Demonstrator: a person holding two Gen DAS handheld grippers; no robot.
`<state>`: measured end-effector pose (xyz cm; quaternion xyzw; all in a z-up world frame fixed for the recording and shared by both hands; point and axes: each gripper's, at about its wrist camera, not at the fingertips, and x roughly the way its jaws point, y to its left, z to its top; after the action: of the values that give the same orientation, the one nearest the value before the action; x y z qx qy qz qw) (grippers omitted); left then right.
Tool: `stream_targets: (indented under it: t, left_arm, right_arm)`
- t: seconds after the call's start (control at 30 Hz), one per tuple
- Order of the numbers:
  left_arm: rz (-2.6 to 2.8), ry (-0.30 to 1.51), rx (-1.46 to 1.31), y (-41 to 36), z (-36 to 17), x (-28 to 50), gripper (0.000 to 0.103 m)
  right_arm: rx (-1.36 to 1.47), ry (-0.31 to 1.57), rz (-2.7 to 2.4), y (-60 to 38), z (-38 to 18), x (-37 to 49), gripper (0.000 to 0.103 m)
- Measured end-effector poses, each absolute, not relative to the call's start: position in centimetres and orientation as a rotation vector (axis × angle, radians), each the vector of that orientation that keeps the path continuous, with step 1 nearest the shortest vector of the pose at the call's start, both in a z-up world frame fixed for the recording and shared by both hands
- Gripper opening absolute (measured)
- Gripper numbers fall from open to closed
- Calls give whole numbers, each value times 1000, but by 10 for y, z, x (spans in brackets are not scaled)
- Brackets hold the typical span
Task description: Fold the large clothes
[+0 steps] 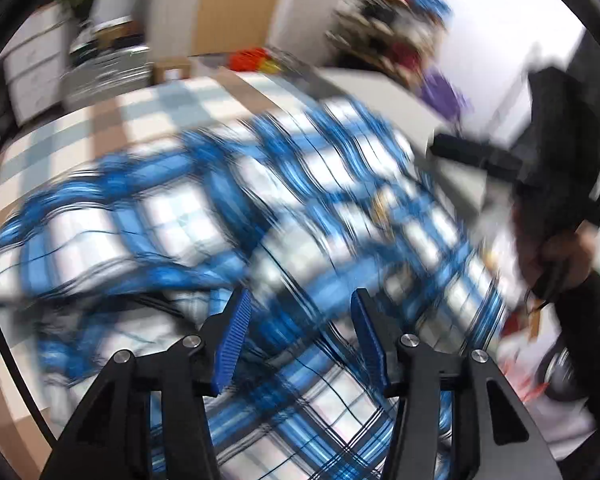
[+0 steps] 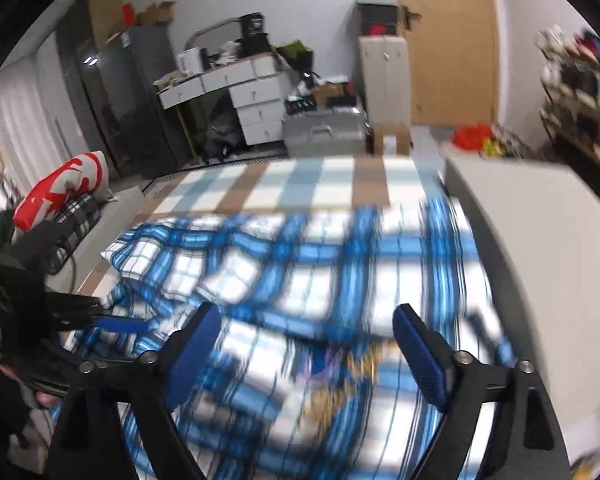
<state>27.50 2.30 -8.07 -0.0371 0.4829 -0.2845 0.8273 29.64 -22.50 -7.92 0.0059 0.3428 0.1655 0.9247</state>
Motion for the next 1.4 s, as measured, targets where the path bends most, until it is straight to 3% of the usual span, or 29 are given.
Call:
stream_targets:
  t: [0.07, 0.27, 0.43, 0.57, 0.87, 0.93, 1.07, 1.13, 1.4]
  left_arm:
    - [-576, 998, -124, 46, -66, 286, 57]
    - [-365, 925, -91, 90, -50, 344, 57]
    - [-374, 1159, -12, 87, -121, 364, 57]
    - [-373, 1188, 64, 83, -154, 347, 57]
    - [-371, 1236, 11, 89, -152, 349, 62]
    - [-357, 1235, 42, 81, -154, 352, 68]
    - [-279, 1232, 188, 61, -158, 351, 69]
    - [-259, 1243, 210, 59, -160, 356, 71]
    - [-223, 1266, 219, 71, -161, 390, 77]
  right_arm:
    - [-43, 720, 359, -210, -79, 317, 90]
    - [-173, 902, 311, -189, -121, 399, 90]
    - [-222, 1065, 246, -216, -165, 421, 89]
    - [-226, 1153, 212, -242, -190, 413, 89]
    - [-174, 975, 271, -228, -126, 399, 92]
    - [-157, 1050, 278, -216, -136, 415, 96]
    - [-214, 1216, 221, -204, -183, 442, 98]
    - [-206, 1216, 215, -203, -193, 447, 103]
    - [-211, 1128, 257, -199, -195, 474, 103]
